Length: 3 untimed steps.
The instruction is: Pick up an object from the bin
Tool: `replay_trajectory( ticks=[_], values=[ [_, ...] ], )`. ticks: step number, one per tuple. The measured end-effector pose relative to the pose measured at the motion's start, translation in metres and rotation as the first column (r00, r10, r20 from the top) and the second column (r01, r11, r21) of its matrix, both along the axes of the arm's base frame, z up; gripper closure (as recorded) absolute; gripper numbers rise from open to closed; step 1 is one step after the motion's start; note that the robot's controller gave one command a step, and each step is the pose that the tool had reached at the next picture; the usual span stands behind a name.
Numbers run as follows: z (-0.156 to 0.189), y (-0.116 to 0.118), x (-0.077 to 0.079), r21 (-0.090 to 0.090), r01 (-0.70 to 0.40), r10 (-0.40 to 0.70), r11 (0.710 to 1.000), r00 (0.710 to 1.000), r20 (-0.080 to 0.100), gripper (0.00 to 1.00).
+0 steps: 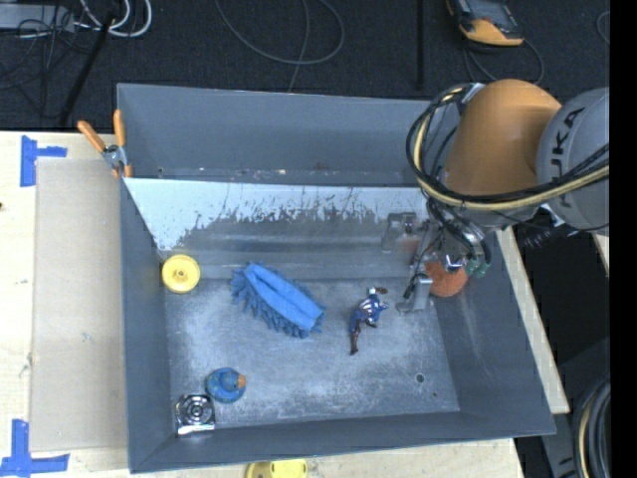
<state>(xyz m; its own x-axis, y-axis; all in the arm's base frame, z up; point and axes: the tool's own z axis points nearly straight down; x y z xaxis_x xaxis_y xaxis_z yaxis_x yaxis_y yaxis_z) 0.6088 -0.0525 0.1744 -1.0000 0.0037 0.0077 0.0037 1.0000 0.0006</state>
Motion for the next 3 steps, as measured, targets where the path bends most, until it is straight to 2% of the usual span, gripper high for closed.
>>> replay_trajectory(
  ticks=[1, 2, 3],
  values=[
    [0.005, 0.0, 0.001, -0.001, -0.001, 0.001, 1.0, 1.0, 0.008, 0.0],
    [-0.04, 0.024, 0.004, -0.001, 0.055, -0.055, 0.998, 0.998, 0.015, 0.0],
    [-0.077, 0.043, -0.001, 0.0, 0.01, -0.01, 1.0, 1.0, 0.005, 0.0]
  ],
)
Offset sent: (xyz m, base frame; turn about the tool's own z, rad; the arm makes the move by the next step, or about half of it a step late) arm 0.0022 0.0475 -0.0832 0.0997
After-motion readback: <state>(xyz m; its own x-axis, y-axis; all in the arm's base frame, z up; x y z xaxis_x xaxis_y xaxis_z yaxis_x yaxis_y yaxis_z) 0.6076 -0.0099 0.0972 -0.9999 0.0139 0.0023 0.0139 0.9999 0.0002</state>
